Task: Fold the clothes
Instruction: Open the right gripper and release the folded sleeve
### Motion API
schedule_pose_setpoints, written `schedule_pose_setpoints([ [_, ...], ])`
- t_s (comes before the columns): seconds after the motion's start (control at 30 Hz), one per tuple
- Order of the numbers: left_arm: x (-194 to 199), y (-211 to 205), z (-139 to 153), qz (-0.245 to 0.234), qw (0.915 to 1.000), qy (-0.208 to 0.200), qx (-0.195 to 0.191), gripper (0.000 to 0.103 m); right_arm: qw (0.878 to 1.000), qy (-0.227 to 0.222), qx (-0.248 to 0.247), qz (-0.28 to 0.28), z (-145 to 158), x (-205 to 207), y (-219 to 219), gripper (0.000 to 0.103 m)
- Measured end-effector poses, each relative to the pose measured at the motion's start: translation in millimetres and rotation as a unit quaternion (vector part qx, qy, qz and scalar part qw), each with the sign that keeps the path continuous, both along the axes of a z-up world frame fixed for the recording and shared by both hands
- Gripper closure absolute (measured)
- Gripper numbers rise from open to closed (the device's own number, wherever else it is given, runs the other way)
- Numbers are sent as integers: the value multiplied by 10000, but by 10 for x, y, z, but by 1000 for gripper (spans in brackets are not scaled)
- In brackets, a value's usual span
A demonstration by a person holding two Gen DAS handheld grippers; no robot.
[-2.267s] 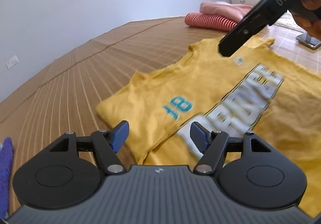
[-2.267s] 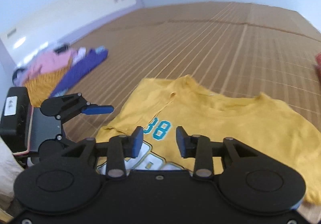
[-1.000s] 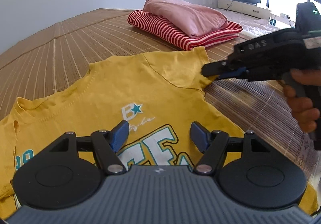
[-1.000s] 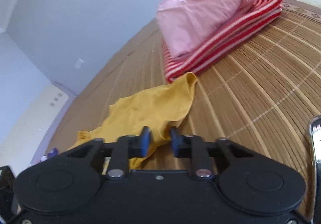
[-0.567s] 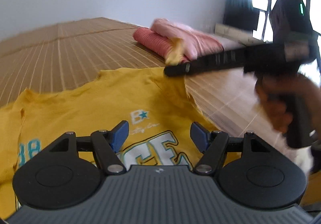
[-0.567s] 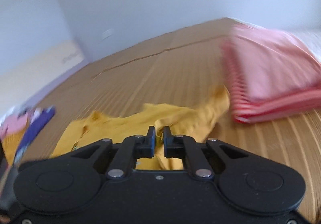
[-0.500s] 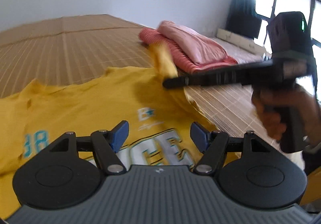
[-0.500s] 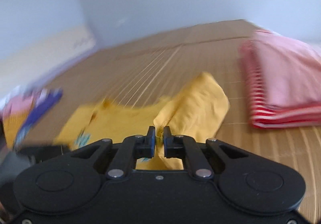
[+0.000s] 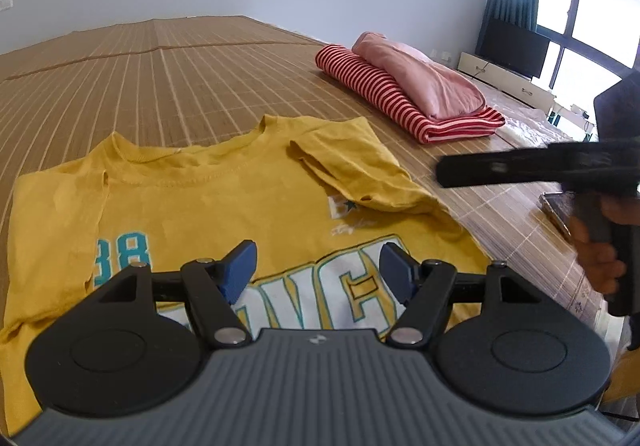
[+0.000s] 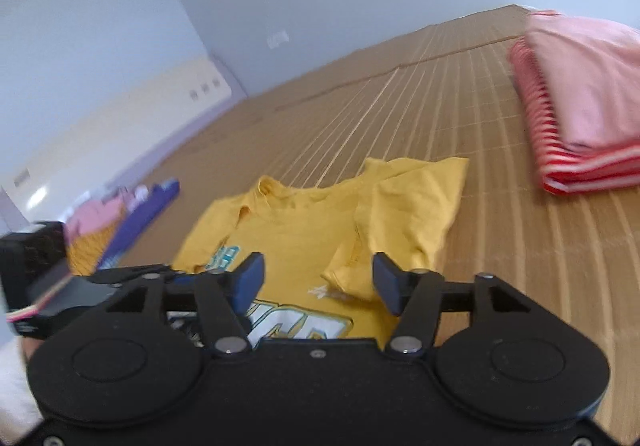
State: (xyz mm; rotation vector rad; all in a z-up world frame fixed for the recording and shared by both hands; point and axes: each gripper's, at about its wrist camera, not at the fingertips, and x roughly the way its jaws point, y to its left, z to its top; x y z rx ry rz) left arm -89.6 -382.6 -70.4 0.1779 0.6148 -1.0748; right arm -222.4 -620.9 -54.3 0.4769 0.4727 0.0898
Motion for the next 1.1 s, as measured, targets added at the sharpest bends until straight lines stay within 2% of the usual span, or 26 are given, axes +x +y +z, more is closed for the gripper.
schedule_pose_setpoints([
  [0.1,64,-69,25,3,9999,150,-76,30,9997,2,5,-240,21,-225,-91,39],
  [0.2,163,-164,96,15,9986,454,-282,30,9982,202,-407,-382,-1,-266,-26,39],
  [0.27,211,-255,136,30,9984,481,-311,30,9961,329,-712,-400,-13,-259,60,39],
  [0.37,289,-409,162,138,9984,418,-356,30,9933,405,-1068,-146,-25,-237,229,39],
  [0.47,303,-599,168,109,9990,150,-398,30,9933,318,-1108,53,-51,-220,359,39],
  [0.57,139,-878,88,-106,9977,-643,185,30,9928,433,-1096,207,-88,-186,442,39],
  [0.67,-32,-1063,-63,-105,9855,-1432,903,30,9909,577,-1190,260,-127,-205,505,39],
  [0.73,-70,-1059,-94,-12,9823,-1605,969,30,9900,652,-1217,282,-130,-219,542,39],
  [0.9,-124,-805,54,128,9772,-1812,1097,30,9882,764,-1310,197,-91,-357,543,37],
  [1.0,-203,-394,256,171,9760,-1914,1024,30,9901,638,-1252,61,-33,-507,493,35],
  [1.1,-263,169,462,312,9784,-1776,1008,30,9922,454,-1161,-90,34,-651,472,33],
])
